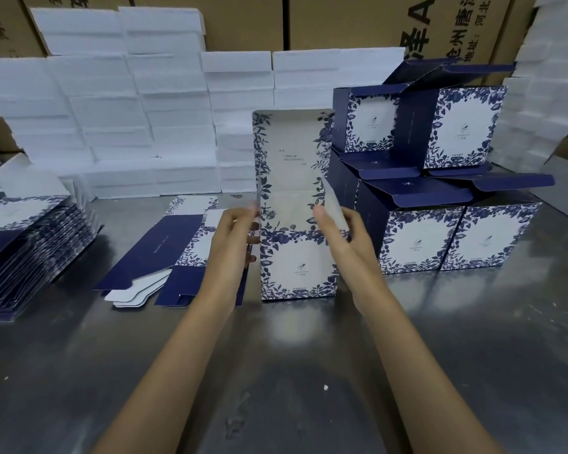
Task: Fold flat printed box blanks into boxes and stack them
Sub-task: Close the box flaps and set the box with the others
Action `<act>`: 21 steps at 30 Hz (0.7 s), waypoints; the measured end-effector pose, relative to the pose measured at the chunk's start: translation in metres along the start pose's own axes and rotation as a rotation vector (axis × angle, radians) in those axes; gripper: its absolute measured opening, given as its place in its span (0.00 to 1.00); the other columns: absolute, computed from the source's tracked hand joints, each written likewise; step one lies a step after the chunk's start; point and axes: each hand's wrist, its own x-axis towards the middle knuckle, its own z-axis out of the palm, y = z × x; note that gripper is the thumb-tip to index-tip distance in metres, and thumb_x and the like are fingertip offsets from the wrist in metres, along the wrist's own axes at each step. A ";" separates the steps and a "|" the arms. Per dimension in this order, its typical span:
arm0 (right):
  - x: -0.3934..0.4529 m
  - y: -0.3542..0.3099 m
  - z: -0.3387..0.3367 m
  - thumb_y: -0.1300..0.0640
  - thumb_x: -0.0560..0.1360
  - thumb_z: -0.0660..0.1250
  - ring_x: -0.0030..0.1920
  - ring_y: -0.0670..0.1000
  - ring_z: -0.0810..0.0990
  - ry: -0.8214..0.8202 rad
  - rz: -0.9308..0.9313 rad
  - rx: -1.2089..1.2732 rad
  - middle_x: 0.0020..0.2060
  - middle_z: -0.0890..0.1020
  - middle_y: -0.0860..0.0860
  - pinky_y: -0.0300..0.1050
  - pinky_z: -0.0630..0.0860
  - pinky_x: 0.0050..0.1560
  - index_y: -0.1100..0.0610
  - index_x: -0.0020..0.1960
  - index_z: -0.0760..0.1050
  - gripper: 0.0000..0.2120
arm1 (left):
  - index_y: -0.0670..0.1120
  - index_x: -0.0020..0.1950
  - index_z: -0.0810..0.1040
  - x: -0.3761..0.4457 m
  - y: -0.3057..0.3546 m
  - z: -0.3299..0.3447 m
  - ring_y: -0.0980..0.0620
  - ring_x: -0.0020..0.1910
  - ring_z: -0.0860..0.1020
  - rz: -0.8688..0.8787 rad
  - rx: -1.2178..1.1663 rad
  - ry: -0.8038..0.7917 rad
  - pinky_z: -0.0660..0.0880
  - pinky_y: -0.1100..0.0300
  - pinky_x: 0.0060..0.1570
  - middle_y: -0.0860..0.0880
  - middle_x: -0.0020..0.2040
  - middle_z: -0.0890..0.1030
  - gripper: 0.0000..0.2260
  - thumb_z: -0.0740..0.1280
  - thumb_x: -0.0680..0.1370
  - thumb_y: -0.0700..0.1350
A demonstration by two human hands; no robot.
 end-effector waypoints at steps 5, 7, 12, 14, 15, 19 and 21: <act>-0.014 0.001 0.003 0.43 0.71 0.68 0.63 0.42 0.78 0.031 -0.046 0.004 0.63 0.79 0.38 0.52 0.75 0.68 0.32 0.67 0.69 0.25 | 0.43 0.39 0.70 -0.005 0.015 -0.002 0.47 0.37 0.77 -0.045 0.313 -0.099 0.75 0.47 0.49 0.47 0.34 0.76 0.19 0.65 0.79 0.58; -0.018 0.000 0.003 0.45 0.71 0.67 0.67 0.40 0.75 0.024 -0.069 0.005 0.65 0.78 0.37 0.50 0.72 0.70 0.34 0.70 0.69 0.27 | 0.46 0.35 0.64 -0.006 0.023 -0.005 0.49 0.30 0.69 -0.006 0.429 -0.146 0.68 0.53 0.41 0.50 0.28 0.70 0.19 0.63 0.81 0.53; -0.024 -0.003 0.002 0.45 0.71 0.66 0.68 0.41 0.74 0.037 -0.081 0.017 0.66 0.78 0.37 0.51 0.71 0.72 0.34 0.69 0.71 0.26 | 0.44 0.38 0.64 -0.011 0.039 -0.008 0.50 0.30 0.63 0.058 0.736 -0.244 0.60 0.57 0.33 0.46 0.32 0.65 0.15 0.58 0.84 0.46; -0.025 -0.003 0.001 0.46 0.71 0.66 0.67 0.41 0.75 0.034 -0.090 0.010 0.65 0.78 0.37 0.51 0.72 0.71 0.33 0.66 0.71 0.24 | 0.45 0.35 0.64 -0.002 0.051 -0.011 0.50 0.27 0.63 -0.086 0.714 -0.311 0.65 0.59 0.33 0.48 0.27 0.66 0.17 0.60 0.83 0.46; -0.026 -0.004 0.000 0.46 0.71 0.66 0.66 0.40 0.75 0.033 -0.094 0.008 0.64 0.78 0.37 0.51 0.72 0.70 0.33 0.66 0.72 0.24 | 0.45 0.33 0.64 0.003 0.056 -0.011 0.50 0.24 0.63 -0.146 0.696 -0.324 0.67 0.60 0.33 0.50 0.25 0.66 0.19 0.61 0.83 0.48; -0.025 -0.004 0.000 0.48 0.71 0.65 0.65 0.40 0.76 0.034 -0.101 0.015 0.63 0.80 0.38 0.47 0.73 0.68 0.36 0.67 0.73 0.24 | 0.46 0.34 0.61 0.012 0.051 0.000 0.49 0.28 0.62 -0.047 0.775 -0.241 0.62 0.57 0.35 0.49 0.29 0.63 0.19 0.60 0.83 0.50; -0.025 -0.005 -0.002 0.47 0.71 0.65 0.61 0.35 0.77 0.030 -0.102 0.004 0.59 0.80 0.33 0.42 0.74 0.64 0.29 0.61 0.72 0.21 | 0.47 0.34 0.58 0.014 0.042 0.004 0.50 0.29 0.59 0.006 0.771 -0.218 0.56 0.55 0.35 0.49 0.29 0.60 0.18 0.59 0.82 0.44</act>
